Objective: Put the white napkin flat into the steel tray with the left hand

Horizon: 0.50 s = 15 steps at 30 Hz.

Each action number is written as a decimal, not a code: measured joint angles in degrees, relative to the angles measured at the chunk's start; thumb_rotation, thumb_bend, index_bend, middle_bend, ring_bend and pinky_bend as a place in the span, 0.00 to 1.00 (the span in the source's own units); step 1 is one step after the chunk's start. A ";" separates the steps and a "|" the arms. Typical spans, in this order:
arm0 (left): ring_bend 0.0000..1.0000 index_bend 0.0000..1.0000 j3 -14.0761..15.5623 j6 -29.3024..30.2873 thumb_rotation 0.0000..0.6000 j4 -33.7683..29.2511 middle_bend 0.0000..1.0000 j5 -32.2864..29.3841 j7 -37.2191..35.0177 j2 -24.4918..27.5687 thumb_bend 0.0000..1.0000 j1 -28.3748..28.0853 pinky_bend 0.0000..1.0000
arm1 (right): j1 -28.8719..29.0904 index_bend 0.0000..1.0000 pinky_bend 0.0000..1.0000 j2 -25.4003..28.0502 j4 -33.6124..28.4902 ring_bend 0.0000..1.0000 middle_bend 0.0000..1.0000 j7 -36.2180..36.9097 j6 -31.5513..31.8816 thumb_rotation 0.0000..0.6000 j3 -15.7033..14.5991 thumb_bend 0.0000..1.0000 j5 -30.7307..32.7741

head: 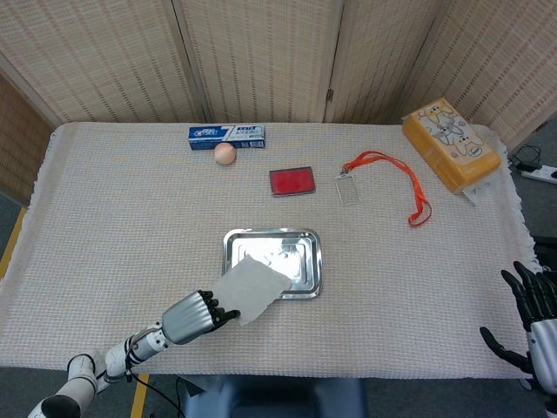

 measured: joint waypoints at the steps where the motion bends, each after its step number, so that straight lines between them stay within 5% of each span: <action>1: 1.00 0.49 0.15 -0.07 1.00 0.95 1.00 -0.16 -1.02 -0.52 0.67 -0.24 1.00 | -0.24 0.00 0.00 -0.02 0.10 0.00 0.00 -0.12 0.20 1.00 0.09 0.31 0.36; 15: 1.00 0.47 -0.05 -9.18 1.00 5.37 1.00 -4.49 -10.77 -4.98 0.62 -2.67 1.00 | -2.02 0.00 0.00 0.26 1.35 0.00 0.00 0.50 0.79 1.00 1.20 0.31 4.10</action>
